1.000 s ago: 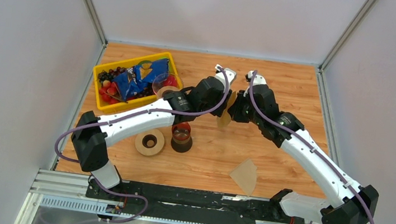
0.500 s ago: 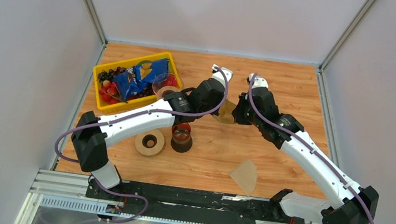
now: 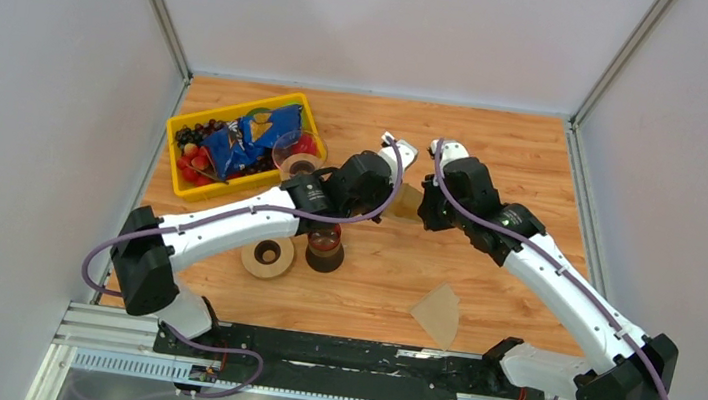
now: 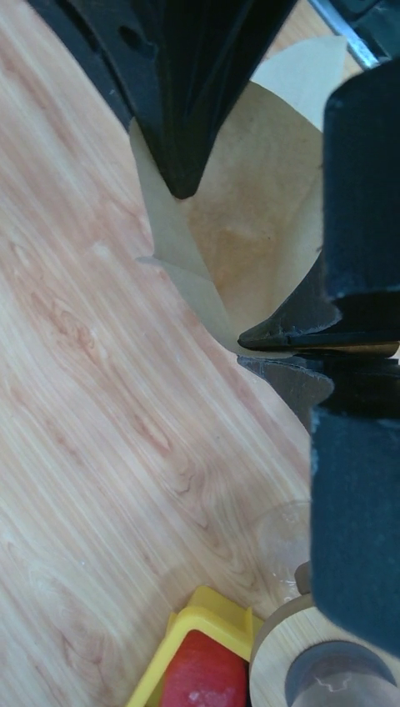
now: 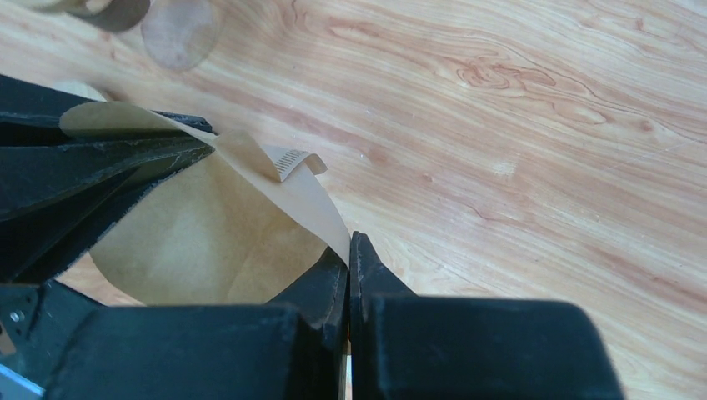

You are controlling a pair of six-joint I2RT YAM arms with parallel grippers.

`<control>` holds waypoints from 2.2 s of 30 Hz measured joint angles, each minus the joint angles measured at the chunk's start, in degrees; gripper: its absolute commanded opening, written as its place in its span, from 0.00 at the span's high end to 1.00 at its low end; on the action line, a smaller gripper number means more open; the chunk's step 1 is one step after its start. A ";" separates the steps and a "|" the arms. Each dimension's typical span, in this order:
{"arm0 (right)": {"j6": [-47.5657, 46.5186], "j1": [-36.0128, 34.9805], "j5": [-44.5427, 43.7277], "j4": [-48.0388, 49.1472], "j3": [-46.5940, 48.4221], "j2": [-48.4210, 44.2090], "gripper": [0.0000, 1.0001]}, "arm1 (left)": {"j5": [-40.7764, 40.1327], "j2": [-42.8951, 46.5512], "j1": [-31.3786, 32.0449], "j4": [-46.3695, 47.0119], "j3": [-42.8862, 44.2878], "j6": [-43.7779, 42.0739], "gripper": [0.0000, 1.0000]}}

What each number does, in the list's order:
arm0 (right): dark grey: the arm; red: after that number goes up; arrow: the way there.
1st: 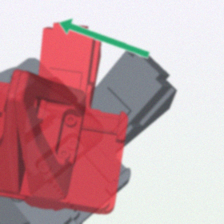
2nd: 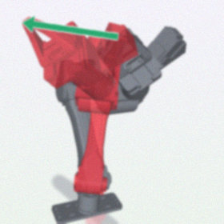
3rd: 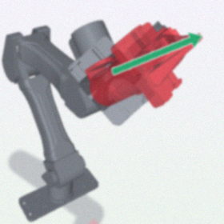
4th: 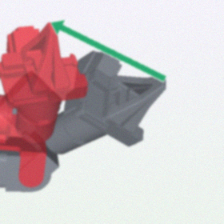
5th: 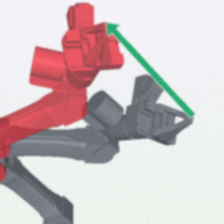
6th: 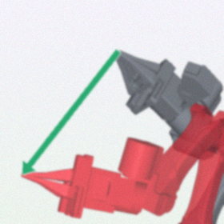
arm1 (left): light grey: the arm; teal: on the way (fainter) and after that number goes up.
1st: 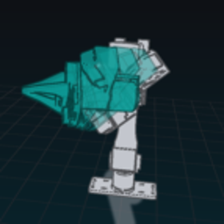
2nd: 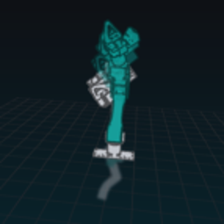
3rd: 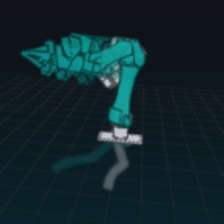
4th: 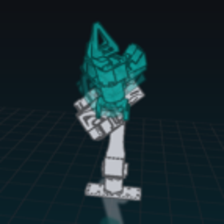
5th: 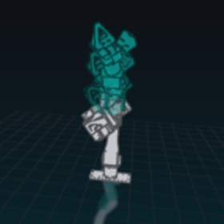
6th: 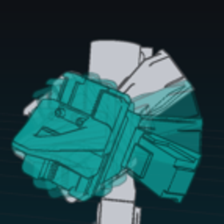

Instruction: Place the coffee filter in the dripper

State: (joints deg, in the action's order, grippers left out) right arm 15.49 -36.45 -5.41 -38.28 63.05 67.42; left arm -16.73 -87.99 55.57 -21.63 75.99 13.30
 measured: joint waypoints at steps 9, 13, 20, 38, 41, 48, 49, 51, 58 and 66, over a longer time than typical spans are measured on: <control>-8.11 0.13 4.50 -2.86 0.57 -0.44 1.00 | 5.81 2.54 -0.13 0.02 -2.86 -6.05 0.91; -10.01 0.26 6.51 -3.45 0.57 -1.77 0.99 | 7.02 3.34 -0.15 0.04 -3.21 -6.97 0.91; -10.47 0.42 9.94 -3.32 0.68 -3.52 0.68 | 4.35 4.48 -0.22 -0.24 -3.10 -5.77 0.94; -1.14 0.63 15.76 14.93 -0.22 -17.88 0.00 | -9.51 4.31 -0.57 -7.78 4.59 1.84 1.00; 0.07 0.63 9.79 17.42 -3.26 -24.39 0.00 | -10.88 4.42 -1.16 -8.79 6.27 2.34 1.00; 0.68 0.63 -1.73 18.78 -7.76 -31.82 0.00 | -9.35 6.36 -8.00 -10.86 8.15 4.24 1.00; 0.63 0.63 -2.51 18.53 -8.07 -31.82 0.00 | -8.68 6.80 -9.60 -11.06 8.26 4.46 1.00; 0.48 0.63 -3.52 18.08 -8.70 -31.54 0.00 | -7.45 7.63 -12.35 -12.24 8.46 4.96 0.99; -0.63 0.63 -5.62 16.98 -10.75 -29.46 0.00 | -2.25 12.68 -21.86 -16.31 8.17 7.67 0.95; -1.22 0.63 -6.19 15.74 -11.69 -28.59 0.00 | 3.80 13.03 -31.26 -18.03 7.96 9.99 0.95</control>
State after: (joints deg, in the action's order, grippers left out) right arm 14.26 -35.81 -11.60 -22.55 51.35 38.83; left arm -12.93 -74.96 24.32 -39.66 83.94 23.29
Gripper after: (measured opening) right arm 0.997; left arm 0.047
